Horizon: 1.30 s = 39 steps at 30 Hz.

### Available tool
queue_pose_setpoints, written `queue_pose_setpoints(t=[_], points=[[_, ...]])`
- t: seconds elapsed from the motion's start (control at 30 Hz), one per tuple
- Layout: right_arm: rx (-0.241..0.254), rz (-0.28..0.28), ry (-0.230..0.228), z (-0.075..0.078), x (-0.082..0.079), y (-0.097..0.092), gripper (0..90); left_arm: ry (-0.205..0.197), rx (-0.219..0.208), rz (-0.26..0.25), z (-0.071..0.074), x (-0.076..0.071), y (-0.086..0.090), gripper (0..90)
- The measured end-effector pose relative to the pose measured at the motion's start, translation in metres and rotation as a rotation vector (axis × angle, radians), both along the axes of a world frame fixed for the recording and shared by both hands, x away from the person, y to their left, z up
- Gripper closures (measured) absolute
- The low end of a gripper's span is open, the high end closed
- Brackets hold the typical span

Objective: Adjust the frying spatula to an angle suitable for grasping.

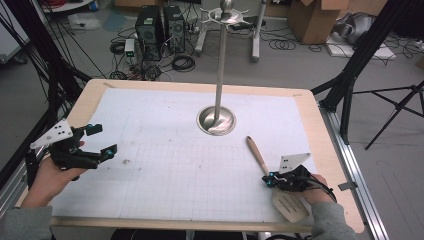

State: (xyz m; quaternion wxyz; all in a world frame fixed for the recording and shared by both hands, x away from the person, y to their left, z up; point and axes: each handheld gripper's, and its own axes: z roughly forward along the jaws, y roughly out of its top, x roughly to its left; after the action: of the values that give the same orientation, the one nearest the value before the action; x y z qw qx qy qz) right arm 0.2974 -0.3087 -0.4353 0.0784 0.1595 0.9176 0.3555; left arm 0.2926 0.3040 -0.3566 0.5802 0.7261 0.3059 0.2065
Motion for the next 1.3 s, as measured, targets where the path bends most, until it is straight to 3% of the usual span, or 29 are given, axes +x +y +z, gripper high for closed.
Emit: queue_pose_setpoints(t=[0.2,0.57,0.73,0.9,1.03,1.3], points=[[-0.023,0.003,-0.013,0.001,-0.002,-0.003,90.0,0.011,0.009,0.014,-0.004,0.001,0.003,5.6],[0.002,-0.036,-0.031,-0.001,-0.005,-0.026,90.0,0.012,0.016,0.015,-0.005,0.000,0.003,5.6],[-0.024,-0.037,-0.025,0.002,-0.004,-0.023,90.0,0.015,0.018,0.017,-0.005,0.001,0.003,5.6],[0.069,-0.090,-0.074,0.015,0.002,-0.022,90.0,0.014,0.018,0.020,-0.005,0.001,0.004,5.6],[0.084,-0.130,-0.098,0.020,0.010,-0.012,90.0,0.015,0.011,0.026,-0.006,0.001,0.006,5.6],[0.101,-0.207,-0.086,0.022,0.032,0.000,90.0,0.026,0.018,0.028,-0.009,0.002,0.007,5.6]])
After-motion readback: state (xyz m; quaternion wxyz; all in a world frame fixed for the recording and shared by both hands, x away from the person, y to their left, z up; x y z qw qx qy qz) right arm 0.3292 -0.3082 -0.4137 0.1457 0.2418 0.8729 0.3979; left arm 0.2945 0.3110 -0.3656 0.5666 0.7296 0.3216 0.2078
